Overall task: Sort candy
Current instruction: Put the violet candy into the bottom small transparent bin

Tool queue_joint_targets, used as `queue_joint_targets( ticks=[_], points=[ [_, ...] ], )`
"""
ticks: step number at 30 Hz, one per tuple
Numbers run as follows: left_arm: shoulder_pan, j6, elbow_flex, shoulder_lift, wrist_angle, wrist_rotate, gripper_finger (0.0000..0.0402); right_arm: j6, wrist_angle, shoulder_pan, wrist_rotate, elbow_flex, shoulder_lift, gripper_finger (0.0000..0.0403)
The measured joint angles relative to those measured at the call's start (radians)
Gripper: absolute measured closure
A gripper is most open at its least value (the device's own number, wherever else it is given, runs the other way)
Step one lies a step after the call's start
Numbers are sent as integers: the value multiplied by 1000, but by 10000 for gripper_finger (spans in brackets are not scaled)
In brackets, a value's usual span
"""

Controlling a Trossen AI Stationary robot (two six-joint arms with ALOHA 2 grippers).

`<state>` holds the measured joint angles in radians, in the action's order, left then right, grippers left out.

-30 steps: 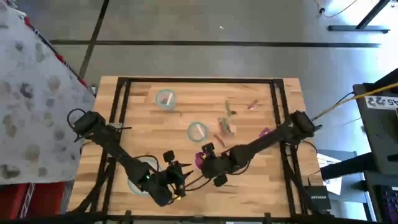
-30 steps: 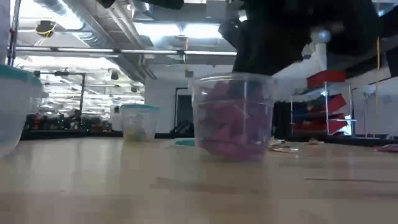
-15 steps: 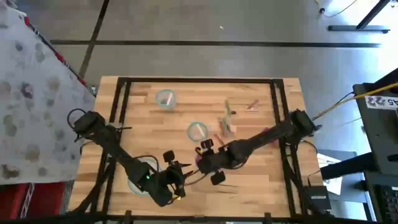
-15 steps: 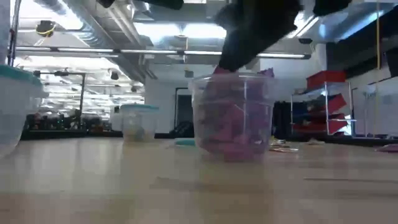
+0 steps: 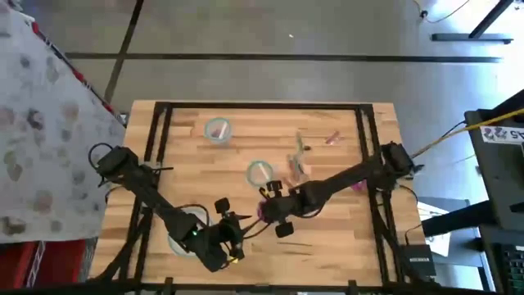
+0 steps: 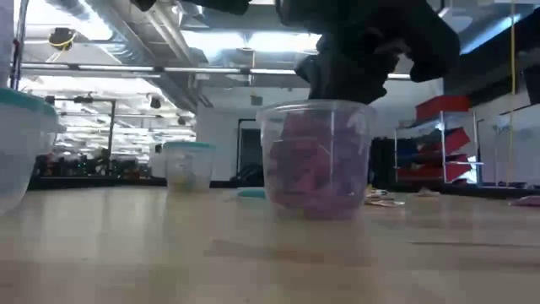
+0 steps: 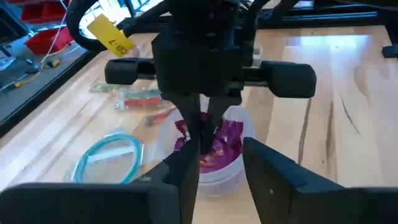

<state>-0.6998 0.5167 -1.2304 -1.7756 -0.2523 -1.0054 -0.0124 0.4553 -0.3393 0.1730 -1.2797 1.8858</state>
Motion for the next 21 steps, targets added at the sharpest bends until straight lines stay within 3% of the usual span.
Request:
queue_joint_targets(
  ticks=[11,14,19,21],
  points=[
    [0,0,0,0,1,0,294,17,202,-2,11,-131,-2,303],
    [0,0,0,0,1,0,294,-9,184,-2,11,-125,-2,316],
    [-4,0,0,0,0,0,294,-29,63,-2,-31,-42,-3,388],
    [-8,0,0,0,0,0,294,-41,36,-2,-34,-19,-4,395]
  ],
)
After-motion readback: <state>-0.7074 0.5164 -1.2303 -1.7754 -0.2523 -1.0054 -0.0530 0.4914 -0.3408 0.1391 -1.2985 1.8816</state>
